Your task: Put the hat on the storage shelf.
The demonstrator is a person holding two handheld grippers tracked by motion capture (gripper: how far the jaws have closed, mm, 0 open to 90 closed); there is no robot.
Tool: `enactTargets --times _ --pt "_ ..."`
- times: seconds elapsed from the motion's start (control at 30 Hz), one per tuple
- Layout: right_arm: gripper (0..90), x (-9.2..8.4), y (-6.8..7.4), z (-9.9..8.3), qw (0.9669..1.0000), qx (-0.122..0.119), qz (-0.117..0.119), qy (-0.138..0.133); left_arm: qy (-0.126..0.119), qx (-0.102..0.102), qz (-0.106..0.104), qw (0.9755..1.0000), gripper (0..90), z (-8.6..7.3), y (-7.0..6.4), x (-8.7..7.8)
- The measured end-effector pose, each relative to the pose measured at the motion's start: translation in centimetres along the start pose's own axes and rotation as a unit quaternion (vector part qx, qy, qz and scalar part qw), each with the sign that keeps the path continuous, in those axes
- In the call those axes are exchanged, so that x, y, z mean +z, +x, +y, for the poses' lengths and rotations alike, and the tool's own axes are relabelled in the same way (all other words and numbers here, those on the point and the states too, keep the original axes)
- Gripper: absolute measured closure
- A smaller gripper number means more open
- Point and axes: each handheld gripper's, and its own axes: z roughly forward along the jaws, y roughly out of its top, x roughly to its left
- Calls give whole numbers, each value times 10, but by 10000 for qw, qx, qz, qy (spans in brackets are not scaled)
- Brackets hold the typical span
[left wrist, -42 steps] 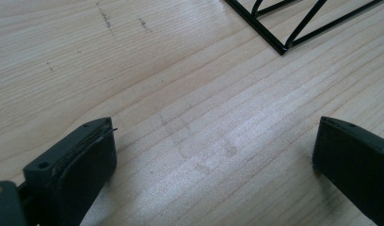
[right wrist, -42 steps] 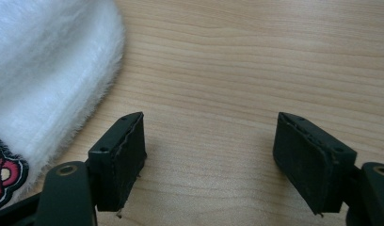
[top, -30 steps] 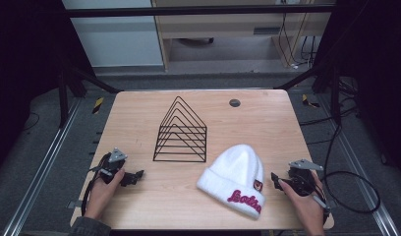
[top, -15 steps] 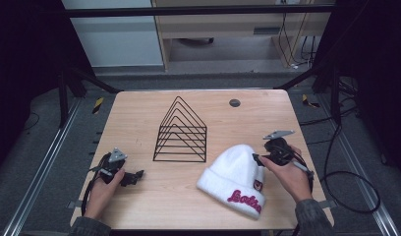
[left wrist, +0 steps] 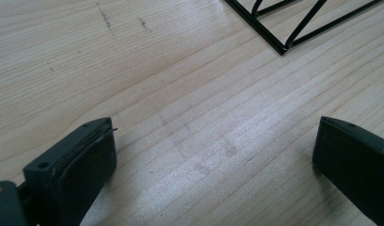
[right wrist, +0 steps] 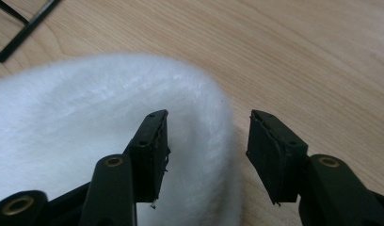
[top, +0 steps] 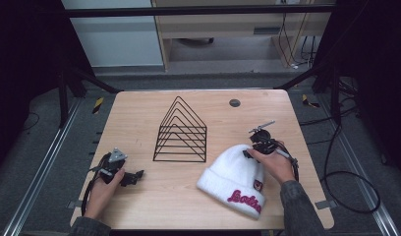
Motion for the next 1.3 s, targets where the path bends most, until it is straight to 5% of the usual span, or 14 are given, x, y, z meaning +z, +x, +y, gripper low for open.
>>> enactTargets --times 0.57,0.83,0.87,1.3 --pt "804 6 10 -2 9995 -188 125 224 -12 -8 -1 10000 0 0 0 0" --pt "832 -24 18 -4 9984 -395 85 -406 -1 3 -10 10000 0 0 0 0" --pt "833 -35 21 -5 9967 -498 111 -638 -2 -1 -8 10000 0 0 0 0" --pt "834 -98 57 -19 9821 -954 159 -1614 -155 182 41 9997 32 8 -6 -7"
